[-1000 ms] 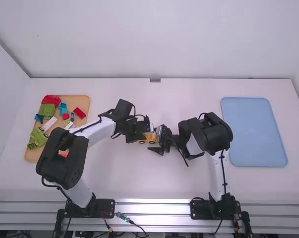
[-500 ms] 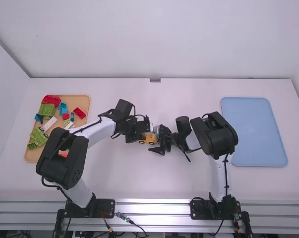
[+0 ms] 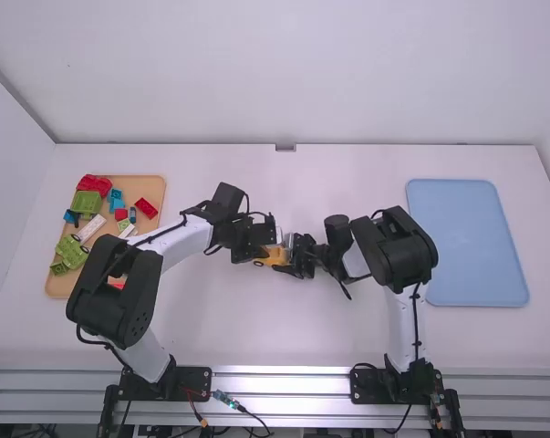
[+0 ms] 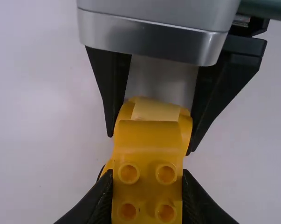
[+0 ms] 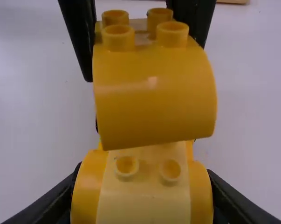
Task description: Assemble lego blocks to make yellow taxi
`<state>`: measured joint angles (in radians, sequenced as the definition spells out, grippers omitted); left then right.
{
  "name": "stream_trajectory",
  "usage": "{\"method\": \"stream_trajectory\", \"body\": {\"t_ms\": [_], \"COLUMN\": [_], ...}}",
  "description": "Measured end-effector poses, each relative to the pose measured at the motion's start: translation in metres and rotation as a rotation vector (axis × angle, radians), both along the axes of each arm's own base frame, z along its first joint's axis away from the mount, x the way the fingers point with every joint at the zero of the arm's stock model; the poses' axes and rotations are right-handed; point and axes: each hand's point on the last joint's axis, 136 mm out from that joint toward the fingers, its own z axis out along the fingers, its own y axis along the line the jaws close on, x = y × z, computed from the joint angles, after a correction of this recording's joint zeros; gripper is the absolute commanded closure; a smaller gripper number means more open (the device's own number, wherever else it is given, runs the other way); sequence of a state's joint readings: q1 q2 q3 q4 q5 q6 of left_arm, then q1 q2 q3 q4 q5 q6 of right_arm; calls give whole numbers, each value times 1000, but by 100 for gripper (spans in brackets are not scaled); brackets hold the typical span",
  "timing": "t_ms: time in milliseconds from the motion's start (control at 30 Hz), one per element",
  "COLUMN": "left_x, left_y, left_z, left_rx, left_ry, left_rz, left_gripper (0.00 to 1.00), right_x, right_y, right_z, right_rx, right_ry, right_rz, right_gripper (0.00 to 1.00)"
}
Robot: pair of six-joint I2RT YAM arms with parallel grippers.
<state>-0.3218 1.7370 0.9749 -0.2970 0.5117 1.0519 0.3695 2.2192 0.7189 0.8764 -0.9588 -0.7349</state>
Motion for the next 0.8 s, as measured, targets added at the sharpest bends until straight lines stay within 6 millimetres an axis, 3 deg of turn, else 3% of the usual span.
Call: {"method": "stream_trajectory", "body": {"t_ms": [167, 600, 800], "left_x": [0, -1, 0], "left_y": [0, 0, 2], "left_z": [0, 0, -2], "left_rx": [0, 4, 17], "left_ry": [0, 0, -4], "left_rz": [1, -5, 1], "left_gripper": [98, 98, 98], "right_x": [2, 4, 0], "right_y": [1, 3, 13], "right_z": [1, 3, 1], "right_rx": [1, 9, -4], "right_ry": [9, 16, 39], "right_rz": [-1, -4, -11], "right_gripper": [10, 15, 16]}}
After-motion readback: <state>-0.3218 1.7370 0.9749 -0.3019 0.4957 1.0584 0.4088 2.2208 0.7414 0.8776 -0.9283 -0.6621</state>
